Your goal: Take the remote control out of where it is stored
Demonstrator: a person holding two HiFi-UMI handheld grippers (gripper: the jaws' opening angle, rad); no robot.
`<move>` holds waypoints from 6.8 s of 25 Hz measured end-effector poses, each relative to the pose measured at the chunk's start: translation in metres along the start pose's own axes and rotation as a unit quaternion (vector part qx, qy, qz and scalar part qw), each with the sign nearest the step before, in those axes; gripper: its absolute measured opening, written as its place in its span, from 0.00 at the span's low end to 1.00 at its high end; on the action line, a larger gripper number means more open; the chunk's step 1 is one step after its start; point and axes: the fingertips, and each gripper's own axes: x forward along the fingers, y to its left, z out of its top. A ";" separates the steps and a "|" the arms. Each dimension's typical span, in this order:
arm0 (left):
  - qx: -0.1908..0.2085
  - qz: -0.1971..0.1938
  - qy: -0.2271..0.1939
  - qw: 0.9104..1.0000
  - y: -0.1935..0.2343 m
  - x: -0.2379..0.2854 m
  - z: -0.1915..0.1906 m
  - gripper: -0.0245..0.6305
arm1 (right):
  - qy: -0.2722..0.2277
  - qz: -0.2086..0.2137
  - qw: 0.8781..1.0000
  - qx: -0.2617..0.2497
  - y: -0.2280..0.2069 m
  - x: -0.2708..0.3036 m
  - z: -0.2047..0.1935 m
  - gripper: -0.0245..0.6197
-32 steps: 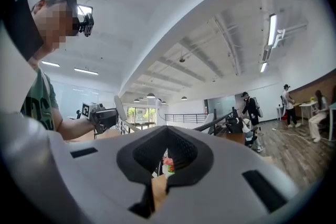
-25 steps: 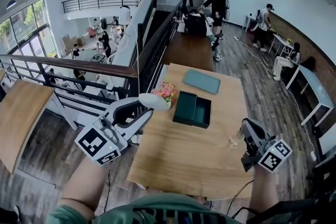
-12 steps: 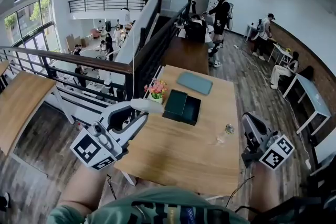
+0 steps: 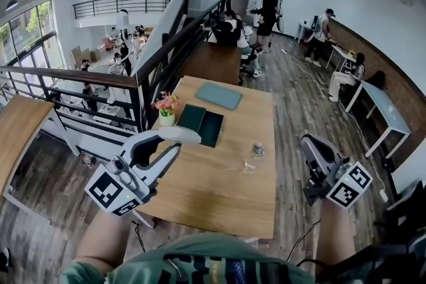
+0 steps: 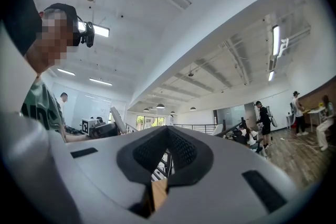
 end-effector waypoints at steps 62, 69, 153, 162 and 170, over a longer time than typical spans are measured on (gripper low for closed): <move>0.009 -0.074 0.310 0.948 0.220 0.427 -0.534 0.22 | 0.111 -0.117 0.977 0.141 -0.447 0.109 -0.302 0.04; 0.063 -0.087 0.376 0.921 0.211 0.471 -0.632 0.22 | 0.109 -0.134 0.971 0.167 -0.469 0.090 -0.351 0.04; -0.217 0.055 0.193 0.955 0.235 -0.029 -0.253 0.04 | 0.109 -0.136 0.978 0.113 -0.146 0.118 -0.205 0.04; -0.244 0.063 0.175 0.952 0.214 -0.147 -0.196 0.04 | 0.120 -0.154 0.971 0.135 -0.033 0.098 -0.166 0.04; -0.267 0.035 0.136 0.954 0.172 -0.166 -0.161 0.04 | 0.111 -0.155 0.974 0.122 0.010 0.081 -0.118 0.04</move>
